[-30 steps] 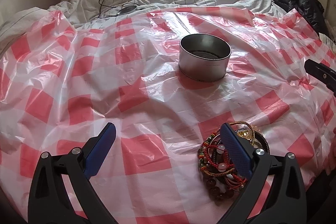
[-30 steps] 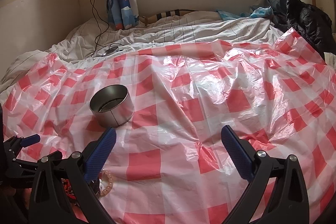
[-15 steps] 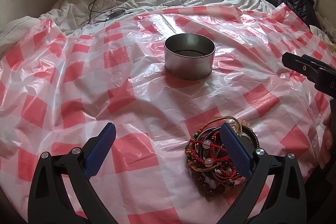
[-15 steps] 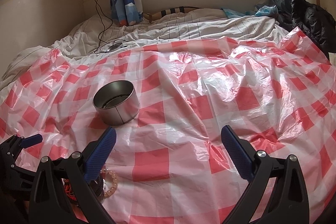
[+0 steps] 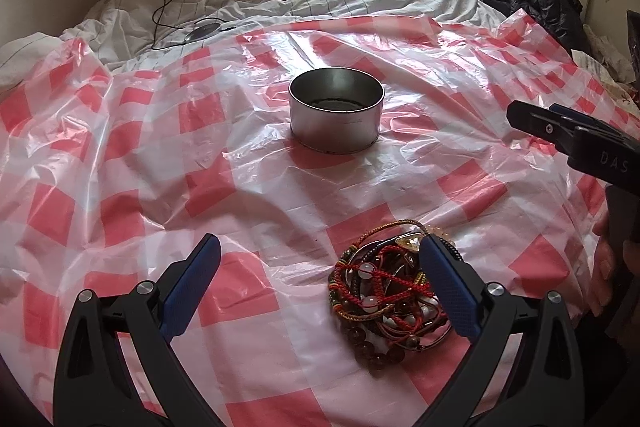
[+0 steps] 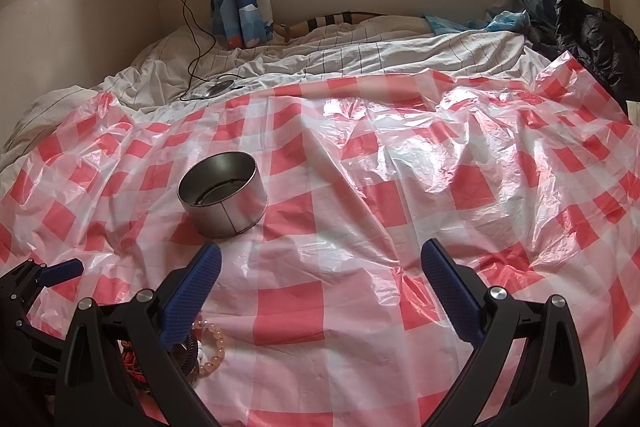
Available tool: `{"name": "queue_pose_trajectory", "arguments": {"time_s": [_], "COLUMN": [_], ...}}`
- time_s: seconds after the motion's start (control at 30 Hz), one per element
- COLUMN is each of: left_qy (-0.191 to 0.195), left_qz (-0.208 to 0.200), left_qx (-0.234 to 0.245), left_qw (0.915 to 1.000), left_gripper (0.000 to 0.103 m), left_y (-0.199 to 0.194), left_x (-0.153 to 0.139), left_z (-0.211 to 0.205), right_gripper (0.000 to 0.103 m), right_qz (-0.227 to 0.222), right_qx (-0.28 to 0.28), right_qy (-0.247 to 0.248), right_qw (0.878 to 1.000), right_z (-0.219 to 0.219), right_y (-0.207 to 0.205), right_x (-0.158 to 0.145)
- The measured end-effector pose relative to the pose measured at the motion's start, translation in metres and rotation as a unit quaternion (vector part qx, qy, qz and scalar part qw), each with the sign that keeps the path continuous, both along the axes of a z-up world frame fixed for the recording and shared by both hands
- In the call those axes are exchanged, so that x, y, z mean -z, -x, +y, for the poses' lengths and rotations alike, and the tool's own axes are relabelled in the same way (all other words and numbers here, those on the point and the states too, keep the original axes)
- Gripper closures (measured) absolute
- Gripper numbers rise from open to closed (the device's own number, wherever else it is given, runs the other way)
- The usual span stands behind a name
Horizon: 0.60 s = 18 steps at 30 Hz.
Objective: Organize jewelry
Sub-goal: 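Lower the left gripper onto the red beaded necklace and close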
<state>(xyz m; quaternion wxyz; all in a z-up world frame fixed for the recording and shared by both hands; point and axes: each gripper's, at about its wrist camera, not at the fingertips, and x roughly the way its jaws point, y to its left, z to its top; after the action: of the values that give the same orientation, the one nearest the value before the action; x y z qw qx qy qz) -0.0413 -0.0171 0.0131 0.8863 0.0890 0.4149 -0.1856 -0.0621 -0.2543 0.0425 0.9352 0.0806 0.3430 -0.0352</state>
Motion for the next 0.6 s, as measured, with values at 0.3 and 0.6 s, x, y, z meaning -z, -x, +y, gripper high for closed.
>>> {"name": "queue_pose_trajectory", "arguments": {"time_s": [0.3,0.6], "left_qy": [0.030,0.061], "left_qz": [0.009,0.014], "left_qx": [0.003,0.020], "left_qw": [0.9995,0.9978], "left_gripper": [0.008,0.008], "left_y": [-0.002,-0.003], "left_x": [-0.003,-0.002], "left_z": [0.008,0.026], "right_gripper": [0.007,0.007], "right_qz": [0.000,-0.003], "right_qx": [-0.004,-0.017], "right_qy": [0.002,-0.010], "right_qw": [1.000,1.000], "right_z": [0.006,0.006], "right_y": [0.000,0.002], "right_x": [-0.001,-0.002]}}
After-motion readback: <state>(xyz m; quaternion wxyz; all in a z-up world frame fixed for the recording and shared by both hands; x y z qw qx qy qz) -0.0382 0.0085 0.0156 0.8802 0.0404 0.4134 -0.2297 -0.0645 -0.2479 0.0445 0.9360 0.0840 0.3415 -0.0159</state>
